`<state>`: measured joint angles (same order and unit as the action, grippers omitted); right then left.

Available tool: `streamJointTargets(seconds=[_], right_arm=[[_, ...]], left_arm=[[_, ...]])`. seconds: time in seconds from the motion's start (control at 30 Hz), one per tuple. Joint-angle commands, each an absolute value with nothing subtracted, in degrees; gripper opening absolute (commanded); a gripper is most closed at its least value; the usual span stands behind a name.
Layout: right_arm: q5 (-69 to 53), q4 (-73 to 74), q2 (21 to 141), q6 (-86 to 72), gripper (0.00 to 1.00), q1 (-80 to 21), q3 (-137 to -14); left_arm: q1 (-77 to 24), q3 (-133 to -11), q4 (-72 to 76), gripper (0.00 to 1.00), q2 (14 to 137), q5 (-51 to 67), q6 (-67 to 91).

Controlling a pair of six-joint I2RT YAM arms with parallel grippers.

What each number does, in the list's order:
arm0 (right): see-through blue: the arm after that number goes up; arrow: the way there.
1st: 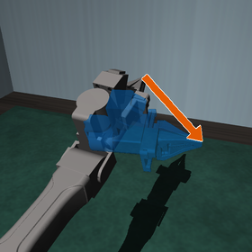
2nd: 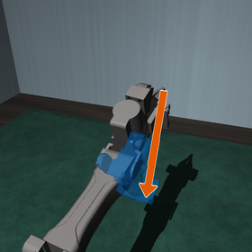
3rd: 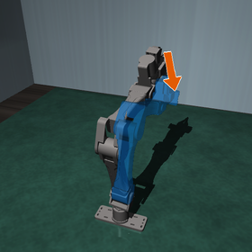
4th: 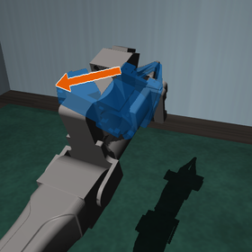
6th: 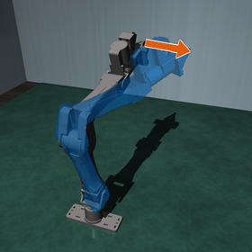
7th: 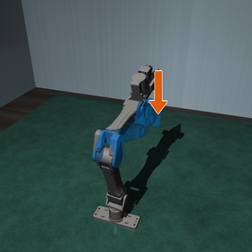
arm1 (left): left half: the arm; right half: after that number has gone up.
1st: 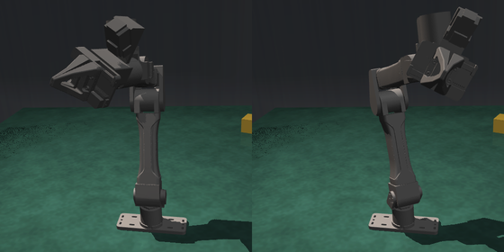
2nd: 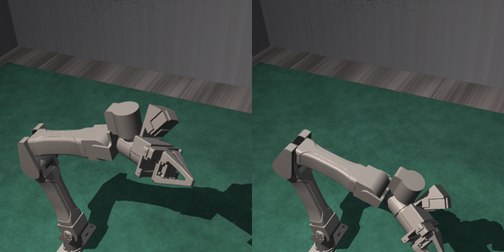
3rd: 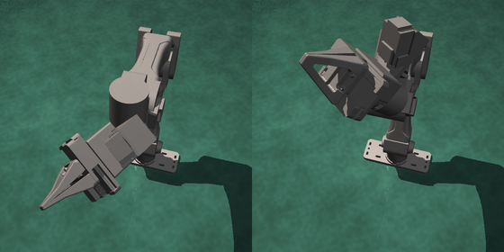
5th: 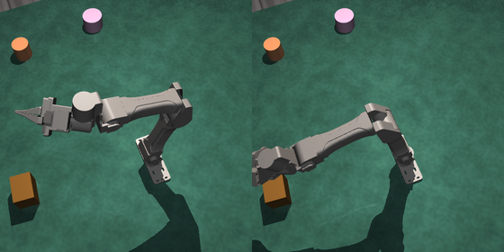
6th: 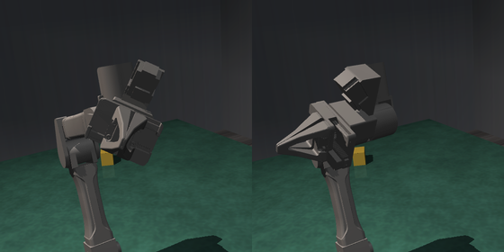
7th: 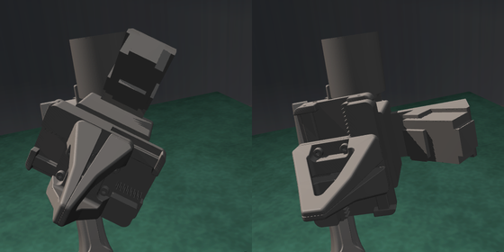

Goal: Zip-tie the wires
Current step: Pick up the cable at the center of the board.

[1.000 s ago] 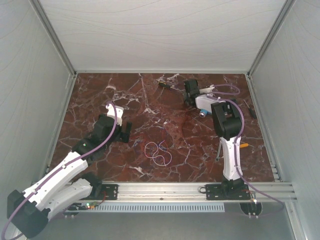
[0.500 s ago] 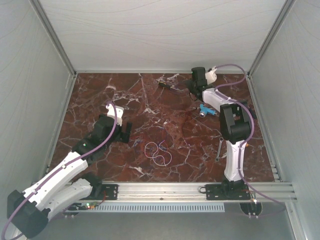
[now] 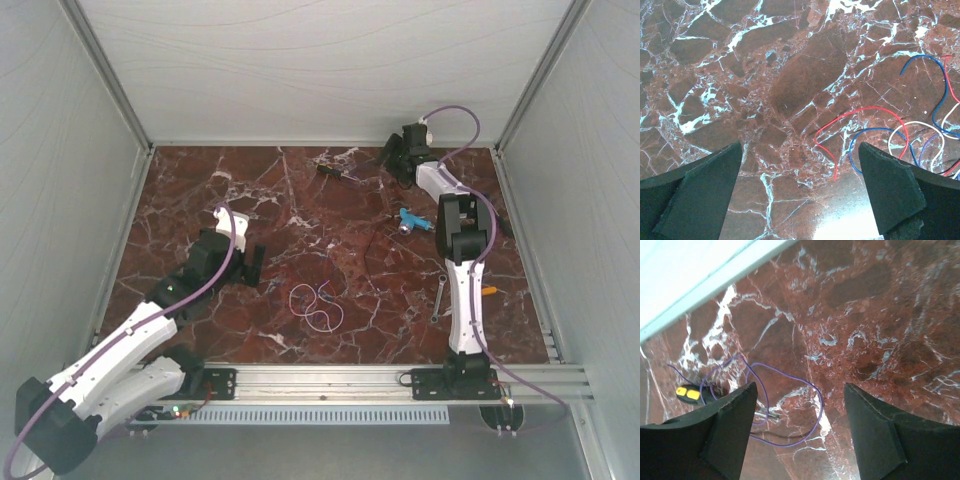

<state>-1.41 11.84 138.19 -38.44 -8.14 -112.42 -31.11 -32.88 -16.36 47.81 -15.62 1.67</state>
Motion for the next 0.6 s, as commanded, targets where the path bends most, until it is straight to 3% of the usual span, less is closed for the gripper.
streamJointTargets(seconds=[0.0, 0.23, 0.57], right_arm=[[-10.76, 13.39, 141.09, -31.41, 0.66, -7.03, -115.65], [-18.07, 13.84, 144.07, -28.98, 0.56, -6.34, -116.84], [-21.64, 14.55, 145.71, -25.24, 0.24, -6.3, -117.11]], left_arm=[[-30.6, -33.42, -13.86, 0.99, 48.11, -14.77, 1.58], [-30.33, -33.4, -13.76, 1.0, 48.56, -14.33, 1.58], [-30.15, -33.31, -13.63, 1.0, 48.76, -13.82, 1.58]])
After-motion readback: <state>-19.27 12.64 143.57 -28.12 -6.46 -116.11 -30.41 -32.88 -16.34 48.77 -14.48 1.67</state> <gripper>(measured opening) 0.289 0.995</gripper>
